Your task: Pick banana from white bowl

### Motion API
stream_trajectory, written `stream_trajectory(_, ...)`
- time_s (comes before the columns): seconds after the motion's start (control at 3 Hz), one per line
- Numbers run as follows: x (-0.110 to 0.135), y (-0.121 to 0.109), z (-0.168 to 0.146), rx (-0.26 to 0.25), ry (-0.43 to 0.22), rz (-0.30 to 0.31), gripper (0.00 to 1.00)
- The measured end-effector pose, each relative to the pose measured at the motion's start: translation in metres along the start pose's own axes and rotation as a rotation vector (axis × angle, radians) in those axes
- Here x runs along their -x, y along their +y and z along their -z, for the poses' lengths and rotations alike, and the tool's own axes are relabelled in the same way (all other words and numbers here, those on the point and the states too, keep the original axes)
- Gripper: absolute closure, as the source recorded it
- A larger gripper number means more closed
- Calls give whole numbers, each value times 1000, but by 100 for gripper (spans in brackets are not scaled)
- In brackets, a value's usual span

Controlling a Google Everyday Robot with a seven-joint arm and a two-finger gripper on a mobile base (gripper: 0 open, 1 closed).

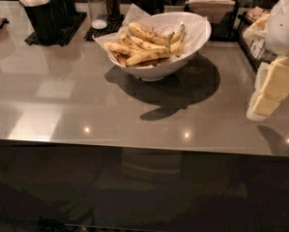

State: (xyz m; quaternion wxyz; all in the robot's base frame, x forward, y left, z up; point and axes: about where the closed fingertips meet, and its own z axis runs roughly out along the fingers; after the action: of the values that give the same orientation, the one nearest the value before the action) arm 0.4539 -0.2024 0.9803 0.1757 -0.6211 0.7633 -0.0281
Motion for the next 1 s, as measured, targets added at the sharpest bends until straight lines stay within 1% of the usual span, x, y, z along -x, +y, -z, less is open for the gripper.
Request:
stream_trajectory(0.33,20,-13,-7,8,-37,56,0)
stream_trajectory(0.67,44,-22,-13,17,-90,98,0)
stream_trajectory(1.0,63,-21,-19,44,-114,143,0)
